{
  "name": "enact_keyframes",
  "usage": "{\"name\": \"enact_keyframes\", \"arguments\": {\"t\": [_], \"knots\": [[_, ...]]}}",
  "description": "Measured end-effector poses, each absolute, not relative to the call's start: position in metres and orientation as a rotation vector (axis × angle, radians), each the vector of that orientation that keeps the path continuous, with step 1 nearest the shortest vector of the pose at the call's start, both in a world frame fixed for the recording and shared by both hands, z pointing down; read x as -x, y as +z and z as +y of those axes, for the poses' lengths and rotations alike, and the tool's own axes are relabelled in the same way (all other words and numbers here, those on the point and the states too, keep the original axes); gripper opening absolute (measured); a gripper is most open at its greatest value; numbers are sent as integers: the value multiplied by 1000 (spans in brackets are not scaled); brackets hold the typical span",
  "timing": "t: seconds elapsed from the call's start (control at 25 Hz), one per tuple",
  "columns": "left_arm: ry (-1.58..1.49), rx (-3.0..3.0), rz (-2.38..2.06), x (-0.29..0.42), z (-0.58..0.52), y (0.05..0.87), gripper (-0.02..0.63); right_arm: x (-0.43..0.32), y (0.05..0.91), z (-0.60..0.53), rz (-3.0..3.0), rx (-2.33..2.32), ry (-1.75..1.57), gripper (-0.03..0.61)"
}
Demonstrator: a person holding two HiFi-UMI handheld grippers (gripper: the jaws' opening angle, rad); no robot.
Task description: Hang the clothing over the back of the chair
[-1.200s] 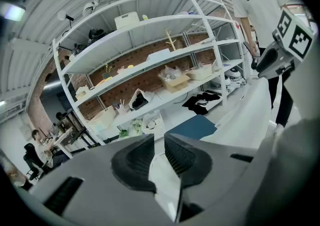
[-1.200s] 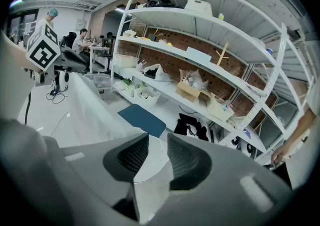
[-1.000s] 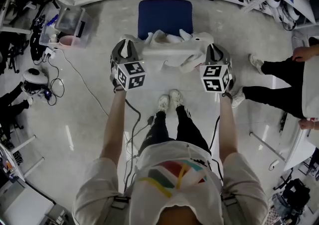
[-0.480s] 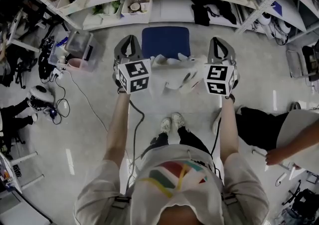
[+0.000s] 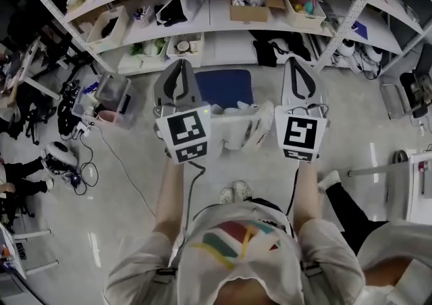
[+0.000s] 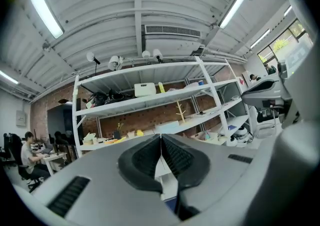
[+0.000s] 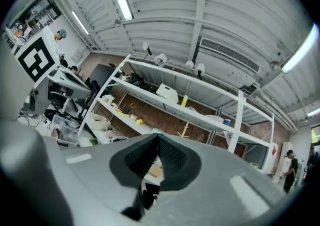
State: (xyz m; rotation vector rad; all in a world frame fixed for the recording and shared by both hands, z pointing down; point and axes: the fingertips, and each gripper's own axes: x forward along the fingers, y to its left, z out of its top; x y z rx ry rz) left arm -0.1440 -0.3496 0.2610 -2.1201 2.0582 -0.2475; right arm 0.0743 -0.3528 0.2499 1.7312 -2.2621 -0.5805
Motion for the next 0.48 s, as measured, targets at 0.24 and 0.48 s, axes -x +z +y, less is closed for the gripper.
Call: {"name": "enact_keyframes", "arguments": {"t": [0.24,0.48], "knots": [[-177,2125,2106,138,-301,256,18,-69,252,-304,-2297,-1734,-568,6],[-160,2165,2143,134,-271,275,18,-64,271,-273,-2335,-1685,-518,6]]}}
